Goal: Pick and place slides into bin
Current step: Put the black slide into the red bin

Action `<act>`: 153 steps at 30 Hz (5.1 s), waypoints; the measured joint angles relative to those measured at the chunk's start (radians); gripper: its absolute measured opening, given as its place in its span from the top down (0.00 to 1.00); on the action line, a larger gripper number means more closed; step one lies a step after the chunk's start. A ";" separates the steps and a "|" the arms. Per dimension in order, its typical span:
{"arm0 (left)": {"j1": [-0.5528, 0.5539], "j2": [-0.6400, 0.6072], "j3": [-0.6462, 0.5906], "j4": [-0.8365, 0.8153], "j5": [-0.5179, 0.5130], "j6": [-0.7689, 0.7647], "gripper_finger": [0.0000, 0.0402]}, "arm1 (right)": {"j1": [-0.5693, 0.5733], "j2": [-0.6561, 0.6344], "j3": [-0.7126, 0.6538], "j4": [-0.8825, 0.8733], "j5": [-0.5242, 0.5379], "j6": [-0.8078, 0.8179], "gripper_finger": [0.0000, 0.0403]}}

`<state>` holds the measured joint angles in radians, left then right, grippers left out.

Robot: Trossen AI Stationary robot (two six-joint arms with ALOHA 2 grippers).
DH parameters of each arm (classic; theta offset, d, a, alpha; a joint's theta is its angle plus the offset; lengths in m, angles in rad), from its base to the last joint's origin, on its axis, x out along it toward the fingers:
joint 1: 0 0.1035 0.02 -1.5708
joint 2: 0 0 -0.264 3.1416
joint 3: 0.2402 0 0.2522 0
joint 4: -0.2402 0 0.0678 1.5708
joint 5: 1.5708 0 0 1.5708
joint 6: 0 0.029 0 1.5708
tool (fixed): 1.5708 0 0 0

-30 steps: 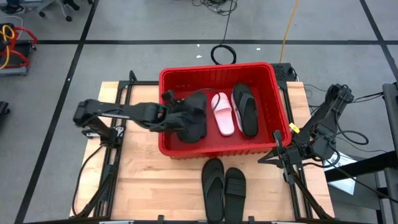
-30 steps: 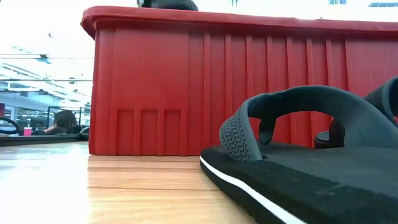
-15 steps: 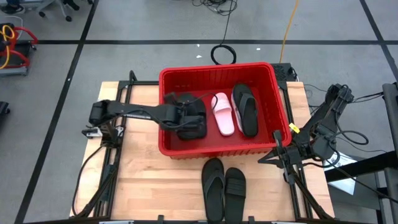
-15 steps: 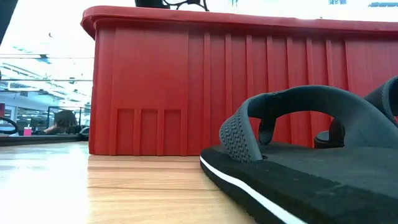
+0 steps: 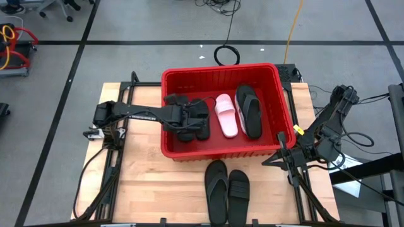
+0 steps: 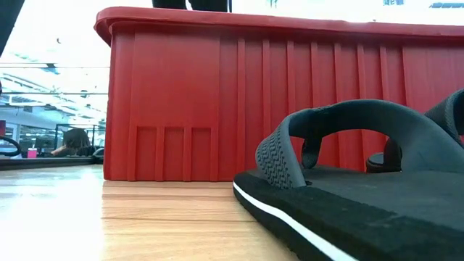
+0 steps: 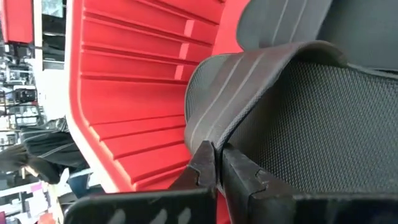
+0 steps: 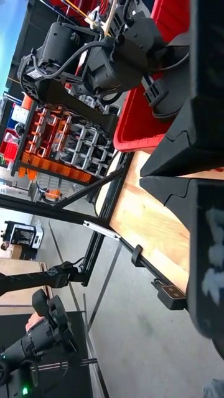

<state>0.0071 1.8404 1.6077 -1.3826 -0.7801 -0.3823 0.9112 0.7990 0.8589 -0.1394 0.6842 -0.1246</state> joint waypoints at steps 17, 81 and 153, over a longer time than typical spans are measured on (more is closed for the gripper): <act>0.014 0.000 -0.080 0.097 0.051 0.045 0.99 | 0.000 0.000 0.000 0.000 0.000 -0.019 1.00; -0.361 -0.265 0.165 0.102 0.282 -0.256 0.67 | 0.053 0.121 0.013 -0.123 -0.334 0.376 1.00; -0.622 -0.251 0.164 0.286 0.229 -0.262 0.67 | -0.123 0.632 -0.074 -0.199 -0.497 0.587 0.63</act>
<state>-0.6154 1.5893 1.7720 -1.0969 -0.5514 -0.6446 0.7878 1.4311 0.7853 -0.3385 0.1867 0.4625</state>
